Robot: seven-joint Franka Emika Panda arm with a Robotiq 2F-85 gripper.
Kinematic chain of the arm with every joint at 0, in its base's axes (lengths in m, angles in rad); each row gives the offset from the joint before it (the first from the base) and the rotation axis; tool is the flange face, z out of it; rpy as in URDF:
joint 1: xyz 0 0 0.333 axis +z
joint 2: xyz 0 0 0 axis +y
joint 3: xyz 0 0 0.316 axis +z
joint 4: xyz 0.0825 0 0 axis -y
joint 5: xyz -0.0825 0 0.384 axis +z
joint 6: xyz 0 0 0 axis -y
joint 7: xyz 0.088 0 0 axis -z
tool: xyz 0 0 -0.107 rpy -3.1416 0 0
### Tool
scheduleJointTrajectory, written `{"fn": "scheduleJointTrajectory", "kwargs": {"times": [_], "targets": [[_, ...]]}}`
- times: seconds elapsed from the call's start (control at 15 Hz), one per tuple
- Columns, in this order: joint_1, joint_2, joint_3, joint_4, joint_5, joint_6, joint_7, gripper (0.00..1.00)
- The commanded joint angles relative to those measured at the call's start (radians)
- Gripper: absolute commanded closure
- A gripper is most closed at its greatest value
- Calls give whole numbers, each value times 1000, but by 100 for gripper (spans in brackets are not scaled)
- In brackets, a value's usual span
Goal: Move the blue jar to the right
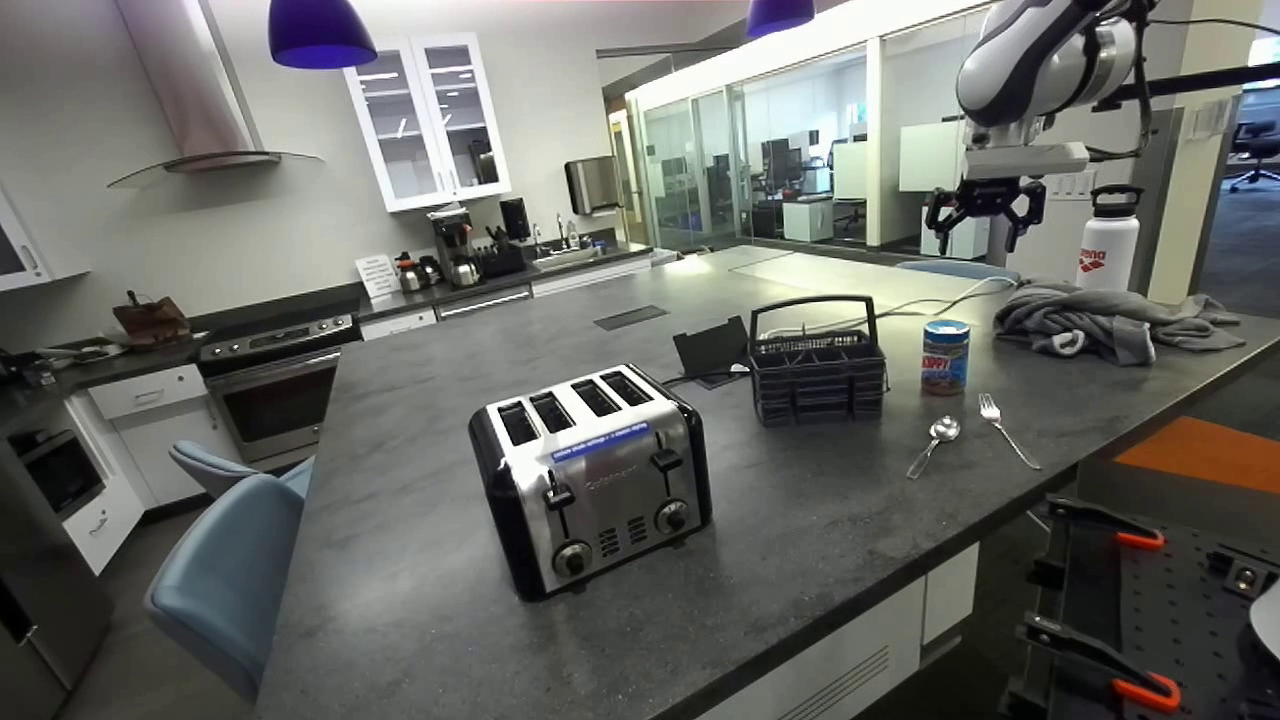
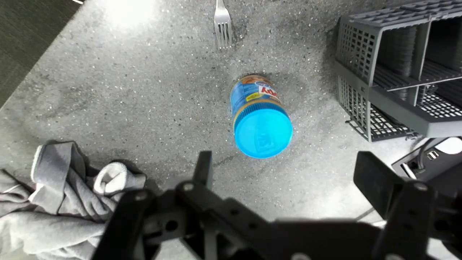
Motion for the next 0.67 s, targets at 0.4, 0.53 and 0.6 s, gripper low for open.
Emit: {"fn": "scheduleJointTrajectory", "kwargs": {"times": [0.4, 0.53, 0.6], "targets": [[-85, -281, 106, -133, -7, -28, -14, 0], [-90, -234, 109, -104, 3, -6, -16, 0], [-93, -243, 112, -107, 4, -7, -16, 0]]}}
